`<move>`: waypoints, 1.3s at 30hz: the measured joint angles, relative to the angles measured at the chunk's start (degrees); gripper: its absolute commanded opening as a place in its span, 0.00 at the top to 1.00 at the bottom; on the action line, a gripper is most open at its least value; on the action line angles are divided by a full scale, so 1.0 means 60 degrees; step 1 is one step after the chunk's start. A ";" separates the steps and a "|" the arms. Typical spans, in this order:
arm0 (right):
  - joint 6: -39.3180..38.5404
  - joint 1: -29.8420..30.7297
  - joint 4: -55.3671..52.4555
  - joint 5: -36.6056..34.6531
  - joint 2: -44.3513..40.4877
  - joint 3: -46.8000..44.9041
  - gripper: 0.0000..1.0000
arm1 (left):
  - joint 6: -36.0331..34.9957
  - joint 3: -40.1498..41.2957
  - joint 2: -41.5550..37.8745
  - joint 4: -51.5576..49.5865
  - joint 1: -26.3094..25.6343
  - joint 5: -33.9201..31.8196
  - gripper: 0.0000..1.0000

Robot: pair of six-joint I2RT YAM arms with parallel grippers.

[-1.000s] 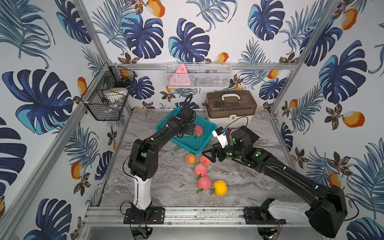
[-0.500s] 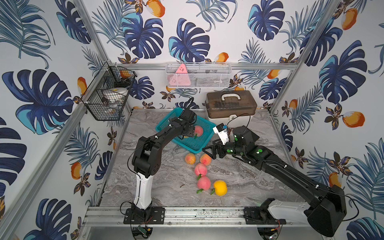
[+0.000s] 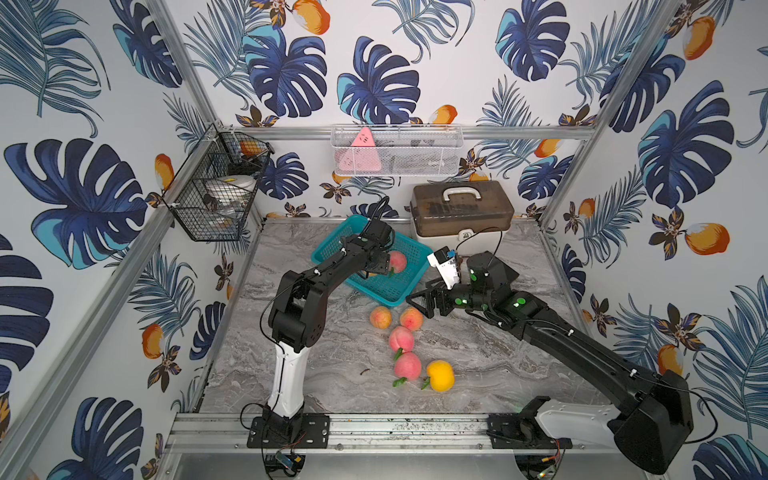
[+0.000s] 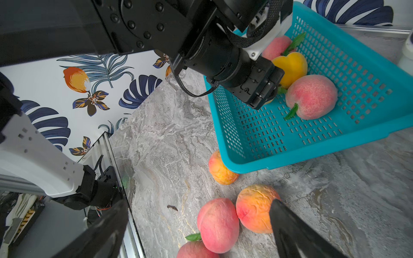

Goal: Put the peaches into the basket
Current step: Place the peach in the basket.

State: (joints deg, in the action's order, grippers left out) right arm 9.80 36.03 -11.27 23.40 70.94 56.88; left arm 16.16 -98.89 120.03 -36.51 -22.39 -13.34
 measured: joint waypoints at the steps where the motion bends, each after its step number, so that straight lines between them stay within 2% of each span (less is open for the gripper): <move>1: 0.0000 -0.0018 0.0000 0.0004 -0.0015 0.0000 0.00 | 0.0004 0.0000 0.0004 -0.0011 0.0000 -0.0029 0.26; 39: 0.0044 -0.0321 0.0178 0.0361 -0.0244 -0.0233 0.00 | 0.0033 -0.0058 0.0616 -0.0113 0.0007 -0.0703 0.23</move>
State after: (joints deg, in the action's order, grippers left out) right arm 10.07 34.11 -10.20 25.56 69.47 55.48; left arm 16.36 -99.24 123.72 -37.19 -22.35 -17.56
